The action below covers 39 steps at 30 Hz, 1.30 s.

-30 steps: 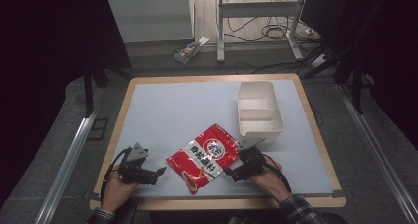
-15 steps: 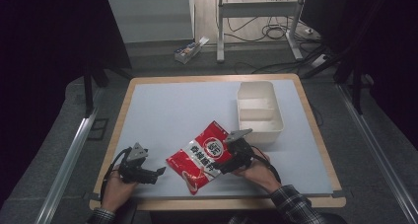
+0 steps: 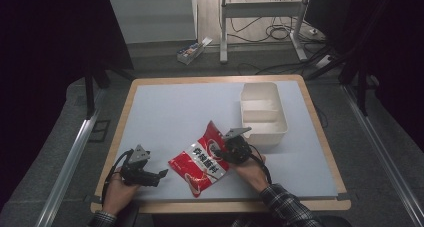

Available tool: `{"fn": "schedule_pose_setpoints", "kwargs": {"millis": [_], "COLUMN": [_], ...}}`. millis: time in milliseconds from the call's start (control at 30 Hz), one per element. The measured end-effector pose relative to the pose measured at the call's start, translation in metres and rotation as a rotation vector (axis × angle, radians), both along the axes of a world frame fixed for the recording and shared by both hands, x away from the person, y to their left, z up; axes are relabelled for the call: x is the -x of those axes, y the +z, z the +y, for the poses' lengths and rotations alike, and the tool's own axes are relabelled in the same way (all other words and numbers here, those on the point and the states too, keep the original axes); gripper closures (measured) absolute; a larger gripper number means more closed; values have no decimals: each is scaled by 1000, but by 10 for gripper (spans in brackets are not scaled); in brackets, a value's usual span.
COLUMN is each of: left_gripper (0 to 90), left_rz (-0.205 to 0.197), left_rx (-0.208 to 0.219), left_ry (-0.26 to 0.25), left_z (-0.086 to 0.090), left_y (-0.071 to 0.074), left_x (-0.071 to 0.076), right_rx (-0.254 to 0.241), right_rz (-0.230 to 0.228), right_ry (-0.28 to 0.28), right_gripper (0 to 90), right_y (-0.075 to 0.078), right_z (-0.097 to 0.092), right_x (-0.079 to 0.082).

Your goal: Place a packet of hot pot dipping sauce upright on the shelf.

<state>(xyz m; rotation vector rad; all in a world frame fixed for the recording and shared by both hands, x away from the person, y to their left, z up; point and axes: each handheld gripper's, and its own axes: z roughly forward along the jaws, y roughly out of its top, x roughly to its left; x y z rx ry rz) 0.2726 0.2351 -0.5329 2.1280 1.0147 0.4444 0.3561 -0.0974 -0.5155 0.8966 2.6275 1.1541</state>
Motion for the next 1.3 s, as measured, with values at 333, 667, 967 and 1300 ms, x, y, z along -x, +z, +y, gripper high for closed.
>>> {"fn": "schedule_pose_setpoints", "kwargs": {"millis": [333, 667, 967, 1300], "left_gripper": [43, 43, 43, 43], "left_rz": [-2, -4, -5, -6], "left_rx": [-3, -4, -8, -7], "left_ry": [1, 0, 0, -1], "left_z": [0, 0, 1, 1], "left_y": [0, 0, 0, 0], "left_x": [0, 0, 0, 0], "right_rx": [-69, -127, -163, -165], "right_rz": [14, 5, -42, -106], "right_ry": [26, 74, 97, 58], "right_gripper": [892, 893, 893, 894], "right_y": [27, 63, 97, 118], "right_z": [-2, 1, 5, 3], "right_x": [0, -5, -9, -21]}}
